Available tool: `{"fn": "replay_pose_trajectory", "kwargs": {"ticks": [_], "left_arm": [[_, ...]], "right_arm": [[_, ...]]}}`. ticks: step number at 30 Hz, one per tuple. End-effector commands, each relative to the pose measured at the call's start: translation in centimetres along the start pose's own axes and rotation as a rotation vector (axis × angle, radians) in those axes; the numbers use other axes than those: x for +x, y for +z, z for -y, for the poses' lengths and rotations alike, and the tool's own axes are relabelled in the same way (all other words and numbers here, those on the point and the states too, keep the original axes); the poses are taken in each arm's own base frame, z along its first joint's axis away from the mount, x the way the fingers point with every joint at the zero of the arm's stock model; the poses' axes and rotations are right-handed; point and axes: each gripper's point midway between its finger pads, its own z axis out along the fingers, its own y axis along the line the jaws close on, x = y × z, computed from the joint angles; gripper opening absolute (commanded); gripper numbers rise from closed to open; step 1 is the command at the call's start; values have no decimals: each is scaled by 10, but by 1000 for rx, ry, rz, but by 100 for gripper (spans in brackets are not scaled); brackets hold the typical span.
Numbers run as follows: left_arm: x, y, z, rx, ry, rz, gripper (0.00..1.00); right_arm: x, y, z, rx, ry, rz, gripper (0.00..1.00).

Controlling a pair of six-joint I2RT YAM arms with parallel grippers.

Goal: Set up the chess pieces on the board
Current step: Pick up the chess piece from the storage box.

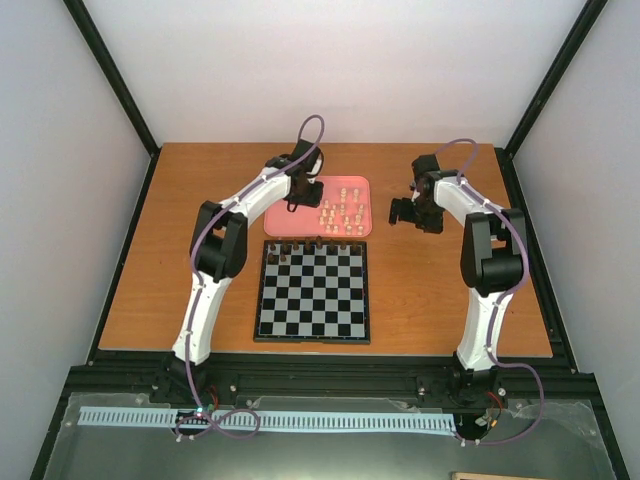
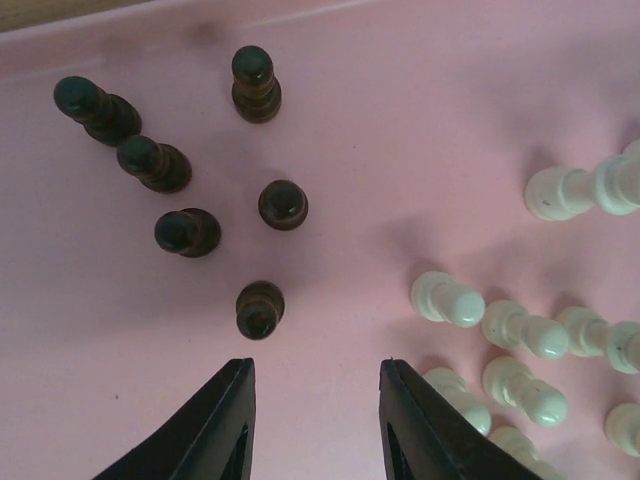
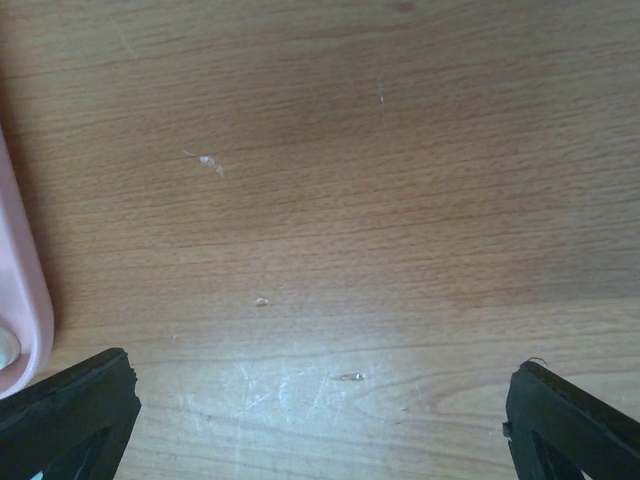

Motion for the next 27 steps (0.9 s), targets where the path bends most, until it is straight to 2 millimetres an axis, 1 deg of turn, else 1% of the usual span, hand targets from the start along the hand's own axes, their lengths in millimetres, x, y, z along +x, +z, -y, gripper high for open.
{"fn": "replay_pose_trajectory", "kwargs": {"ticks": [1, 6, 12, 18, 24, 27], "left_arm": [[-8, 2, -5, -12, -23, 7, 37], [-11, 11, -14, -22, -47, 5, 37], [-13, 17, -21, -32, -62, 8, 34], [-16, 22, -21, -27, -72, 12, 33], [-18, 26, -20, -18, -78, 16, 25], [-18, 26, -20, -19, -78, 17, 17]], "right_arm": [[-3, 3, -2, -4, -5, -14, 100], [-3, 5, 1, 0, -1, -21, 100], [-3, 7, 5, 6, 4, -28, 100], [-2, 8, 5, 9, 4, -35, 100], [-1, 10, 7, 14, 5, -43, 100], [-1, 10, 7, 13, 6, -45, 100]]}}
